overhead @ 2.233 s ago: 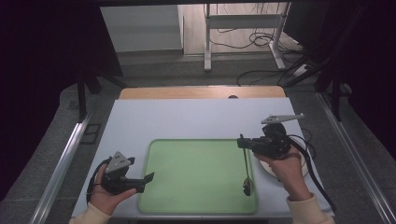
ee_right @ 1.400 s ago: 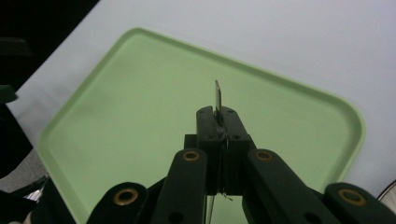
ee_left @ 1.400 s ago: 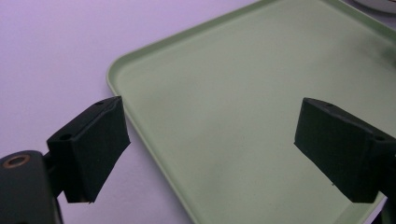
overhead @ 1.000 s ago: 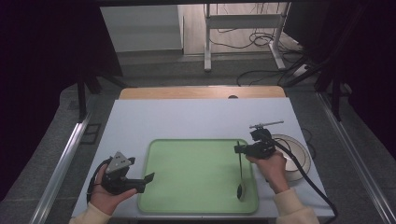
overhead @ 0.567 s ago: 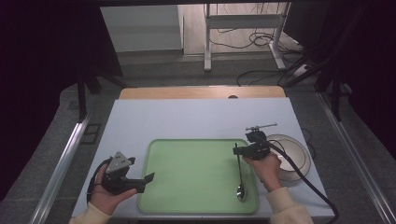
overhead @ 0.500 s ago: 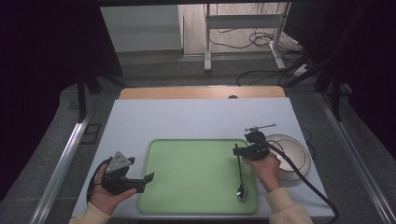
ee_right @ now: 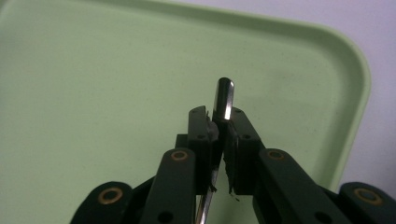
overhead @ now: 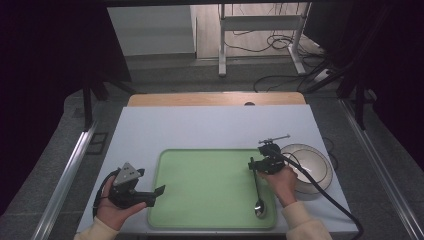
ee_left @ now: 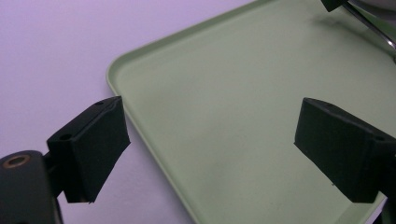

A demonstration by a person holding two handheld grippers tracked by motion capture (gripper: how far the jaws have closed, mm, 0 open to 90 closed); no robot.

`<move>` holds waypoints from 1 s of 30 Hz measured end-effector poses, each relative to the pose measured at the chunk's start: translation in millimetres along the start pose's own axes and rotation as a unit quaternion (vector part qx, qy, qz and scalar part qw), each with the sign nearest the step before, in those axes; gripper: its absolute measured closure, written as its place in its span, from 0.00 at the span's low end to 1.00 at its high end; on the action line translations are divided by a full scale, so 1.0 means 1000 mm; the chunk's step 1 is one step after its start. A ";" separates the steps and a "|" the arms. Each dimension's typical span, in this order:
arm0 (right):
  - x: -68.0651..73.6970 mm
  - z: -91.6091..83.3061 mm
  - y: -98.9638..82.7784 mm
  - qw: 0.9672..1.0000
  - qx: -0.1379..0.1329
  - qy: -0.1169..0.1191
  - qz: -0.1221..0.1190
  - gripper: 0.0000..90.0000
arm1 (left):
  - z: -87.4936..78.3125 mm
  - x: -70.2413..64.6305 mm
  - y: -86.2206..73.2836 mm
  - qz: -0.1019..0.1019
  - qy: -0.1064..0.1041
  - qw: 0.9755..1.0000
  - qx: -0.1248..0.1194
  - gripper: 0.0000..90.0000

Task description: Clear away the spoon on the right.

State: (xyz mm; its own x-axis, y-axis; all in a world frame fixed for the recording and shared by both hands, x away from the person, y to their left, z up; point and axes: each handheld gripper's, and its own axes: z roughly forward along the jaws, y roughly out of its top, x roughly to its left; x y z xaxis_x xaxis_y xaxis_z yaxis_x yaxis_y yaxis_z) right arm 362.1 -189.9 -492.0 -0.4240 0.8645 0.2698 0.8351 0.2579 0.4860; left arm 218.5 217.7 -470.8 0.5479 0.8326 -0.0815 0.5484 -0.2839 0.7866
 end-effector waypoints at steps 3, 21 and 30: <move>0.002 0.003 -0.001 1.000 0.008 0.000 -0.003 0.56 | 0.000 0.000 0.000 -0.001 0.000 1.000 -0.001 0.11; 0.011 -0.021 0.003 0.999 -0.048 0.014 -0.007 0.35 | -0.001 0.001 0.001 -0.004 -0.002 1.000 -0.003 0.11; 0.008 -0.034 0.007 0.996 -0.065 0.044 -0.041 0.25 | -0.002 0.003 -0.001 -0.005 0.004 1.000 -0.002 0.11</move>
State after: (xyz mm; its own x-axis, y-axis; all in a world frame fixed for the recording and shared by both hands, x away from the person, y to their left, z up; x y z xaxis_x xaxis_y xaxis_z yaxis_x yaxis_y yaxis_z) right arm 352.9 -195.6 -458.5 -0.5236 0.7995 0.2943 0.7464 0.2639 0.6109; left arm 218.6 221.8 -470.1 0.5371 0.8392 -0.0855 0.5512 -0.2724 0.7887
